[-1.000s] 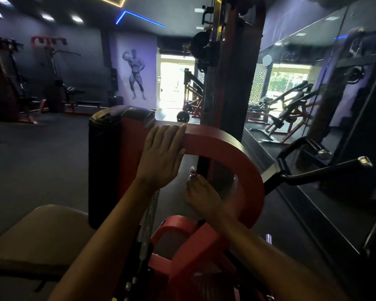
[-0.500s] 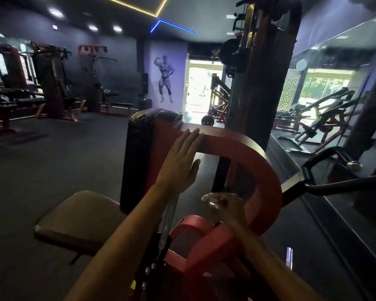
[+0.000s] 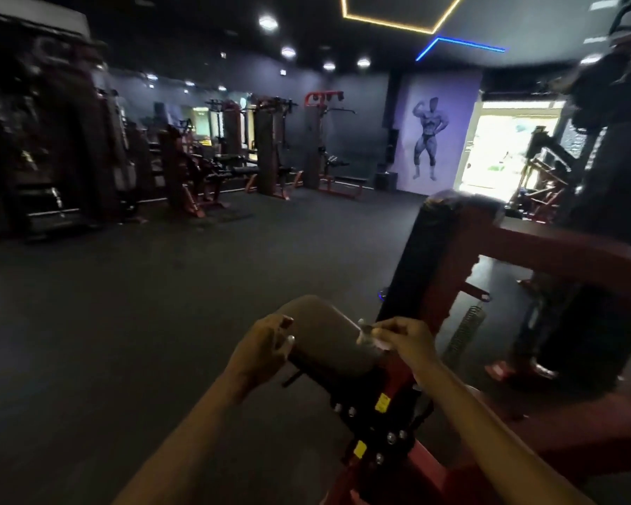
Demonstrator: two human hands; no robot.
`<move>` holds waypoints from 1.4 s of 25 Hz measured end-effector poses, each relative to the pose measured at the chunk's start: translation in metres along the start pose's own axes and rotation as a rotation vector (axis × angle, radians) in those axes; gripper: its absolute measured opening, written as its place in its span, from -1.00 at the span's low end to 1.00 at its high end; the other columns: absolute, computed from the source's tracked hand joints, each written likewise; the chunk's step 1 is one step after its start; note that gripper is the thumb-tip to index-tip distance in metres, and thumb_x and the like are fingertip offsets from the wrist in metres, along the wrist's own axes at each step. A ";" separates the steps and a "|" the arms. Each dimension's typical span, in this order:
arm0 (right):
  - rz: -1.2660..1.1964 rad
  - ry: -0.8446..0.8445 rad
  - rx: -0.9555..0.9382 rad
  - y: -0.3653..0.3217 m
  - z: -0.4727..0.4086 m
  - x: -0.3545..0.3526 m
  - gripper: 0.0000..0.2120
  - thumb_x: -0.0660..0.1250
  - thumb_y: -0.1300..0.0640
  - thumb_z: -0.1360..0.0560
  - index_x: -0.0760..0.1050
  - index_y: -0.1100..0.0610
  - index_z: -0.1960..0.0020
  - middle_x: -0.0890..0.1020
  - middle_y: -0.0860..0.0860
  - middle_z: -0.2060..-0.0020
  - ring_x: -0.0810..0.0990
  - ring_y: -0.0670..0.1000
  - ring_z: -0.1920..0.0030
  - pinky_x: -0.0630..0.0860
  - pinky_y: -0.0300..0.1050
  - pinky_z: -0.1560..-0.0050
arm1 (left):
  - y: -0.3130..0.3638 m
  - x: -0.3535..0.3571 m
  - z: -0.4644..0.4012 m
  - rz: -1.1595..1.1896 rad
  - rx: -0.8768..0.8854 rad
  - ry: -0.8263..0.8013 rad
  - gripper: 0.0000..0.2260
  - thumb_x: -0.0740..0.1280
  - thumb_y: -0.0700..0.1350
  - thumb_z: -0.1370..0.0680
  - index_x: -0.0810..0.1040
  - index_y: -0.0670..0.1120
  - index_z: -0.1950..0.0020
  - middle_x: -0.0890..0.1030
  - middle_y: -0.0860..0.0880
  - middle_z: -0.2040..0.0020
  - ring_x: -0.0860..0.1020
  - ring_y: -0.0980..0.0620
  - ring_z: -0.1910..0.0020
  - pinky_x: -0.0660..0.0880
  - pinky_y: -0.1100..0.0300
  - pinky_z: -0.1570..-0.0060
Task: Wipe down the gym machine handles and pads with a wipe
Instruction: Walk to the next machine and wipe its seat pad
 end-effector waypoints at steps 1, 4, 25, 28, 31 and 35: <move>0.097 -0.036 -0.071 -0.011 0.000 0.034 -0.85 0.47 0.27 -0.38 0.60 0.04 0.26 0.68 0.07 0.25 0.63 0.02 0.20 0.56 -0.07 0.10 | -0.024 -0.027 0.010 -0.034 -0.046 0.035 -0.71 0.37 -0.18 -0.49 0.53 -0.17 -0.20 0.59 -0.10 -0.11 0.56 -0.04 -0.09 0.49 0.05 -0.14; 0.258 -0.119 -0.252 -0.047 0.004 0.139 -0.90 0.45 0.24 -0.40 0.61 0.06 0.23 0.65 -0.03 0.31 0.58 -0.12 0.29 0.48 -0.29 0.21 | -0.093 -0.105 0.044 -0.117 -0.189 0.079 -0.70 0.34 -0.14 -0.52 0.49 -0.13 -0.24 0.54 -0.04 -0.17 0.51 0.02 -0.17 0.45 0.12 -0.20; 0.386 -0.286 -0.381 -0.117 -0.111 0.562 -0.90 0.39 0.22 -0.40 0.56 0.13 0.29 0.58 -0.21 0.45 0.59 -0.22 0.33 0.53 -0.21 0.25 | -0.403 -0.322 -0.030 -0.120 -0.369 0.124 -0.76 0.30 -0.14 -0.55 0.49 -0.12 -0.21 0.54 -0.03 -0.16 0.45 0.17 -0.08 0.39 0.31 -0.08; 0.386 -0.214 -0.337 -0.109 -0.195 0.579 -0.90 0.40 0.20 -0.40 0.56 0.12 0.30 0.60 -0.18 0.45 0.60 -0.20 0.35 0.56 -0.19 0.27 | -0.442 -0.307 -0.123 -0.085 -0.307 0.064 -0.76 0.30 -0.13 -0.55 0.49 -0.11 -0.22 0.54 -0.04 -0.17 0.46 0.16 -0.09 0.40 0.32 -0.08; 0.436 -0.142 -0.326 -0.109 -0.274 0.582 -0.87 0.40 0.17 -0.40 0.55 0.07 0.32 0.61 -0.15 0.42 0.61 -0.16 0.34 0.61 -0.07 0.24 | -0.469 -0.295 -0.211 -0.042 -0.266 0.003 -0.74 0.30 -0.14 -0.56 0.46 -0.11 -0.25 0.53 -0.04 -0.18 0.46 0.14 -0.12 0.40 0.31 -0.09; 0.553 -0.032 -0.276 -0.099 -0.369 0.560 -0.89 0.36 0.20 -0.41 0.56 0.13 0.29 0.50 -0.24 0.46 0.54 -0.16 0.37 0.54 -0.13 0.30 | -0.501 -0.249 -0.324 0.035 -0.216 -0.086 -0.73 0.31 -0.15 -0.55 0.47 -0.12 -0.25 0.53 -0.05 -0.18 0.46 0.12 -0.11 0.41 0.28 -0.09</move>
Point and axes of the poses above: each hand's wrist, its own z-axis away from the middle knuckle, its own x-axis out of the palm, y = z × x, the point moved 3 cm from there along -z, towards the middle knuckle
